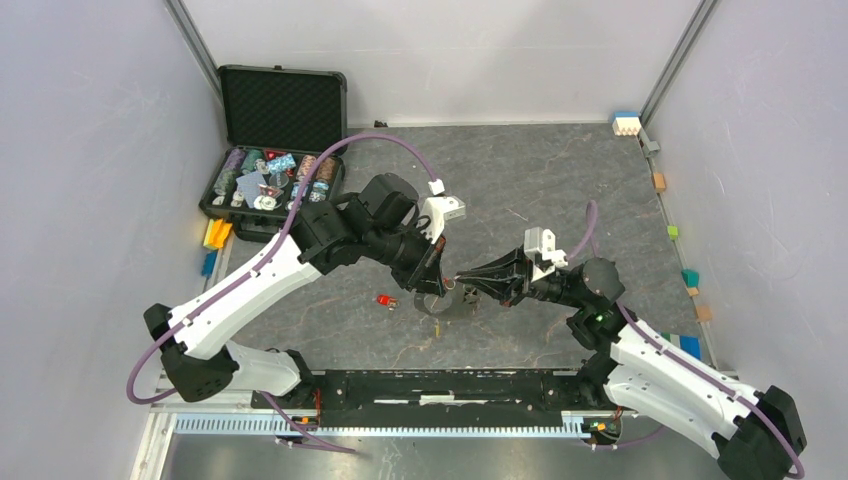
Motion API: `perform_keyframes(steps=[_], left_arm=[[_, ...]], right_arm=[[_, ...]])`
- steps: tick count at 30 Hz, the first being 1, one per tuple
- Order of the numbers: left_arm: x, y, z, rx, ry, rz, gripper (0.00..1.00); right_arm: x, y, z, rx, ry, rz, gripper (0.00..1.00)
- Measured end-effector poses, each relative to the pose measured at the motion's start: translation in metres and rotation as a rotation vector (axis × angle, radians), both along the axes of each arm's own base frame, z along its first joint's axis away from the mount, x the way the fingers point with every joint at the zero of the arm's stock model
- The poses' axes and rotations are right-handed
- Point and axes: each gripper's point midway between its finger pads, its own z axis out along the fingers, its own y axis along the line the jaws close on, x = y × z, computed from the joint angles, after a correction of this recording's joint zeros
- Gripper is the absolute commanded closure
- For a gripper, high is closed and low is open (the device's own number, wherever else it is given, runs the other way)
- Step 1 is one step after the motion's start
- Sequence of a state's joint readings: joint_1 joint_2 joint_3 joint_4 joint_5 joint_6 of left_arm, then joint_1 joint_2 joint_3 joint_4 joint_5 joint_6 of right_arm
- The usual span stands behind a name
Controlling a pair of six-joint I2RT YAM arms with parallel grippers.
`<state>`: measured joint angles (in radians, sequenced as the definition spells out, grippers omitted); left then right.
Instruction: Remove the keys from the keyring
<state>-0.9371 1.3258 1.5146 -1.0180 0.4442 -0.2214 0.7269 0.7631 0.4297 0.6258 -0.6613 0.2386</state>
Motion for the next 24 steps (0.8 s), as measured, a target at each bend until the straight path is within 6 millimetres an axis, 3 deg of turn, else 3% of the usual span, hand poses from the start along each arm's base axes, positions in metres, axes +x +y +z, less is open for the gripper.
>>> perform_keyframes(steps=[24], left_arm=[[0.0058, 0.0048, 0.0019, 0.007, -0.042, 0.026, 0.98]], right_arm=[[-0.0057, -0.0034, 0.0050, 0.008, -0.034, 0.009, 1.00]])
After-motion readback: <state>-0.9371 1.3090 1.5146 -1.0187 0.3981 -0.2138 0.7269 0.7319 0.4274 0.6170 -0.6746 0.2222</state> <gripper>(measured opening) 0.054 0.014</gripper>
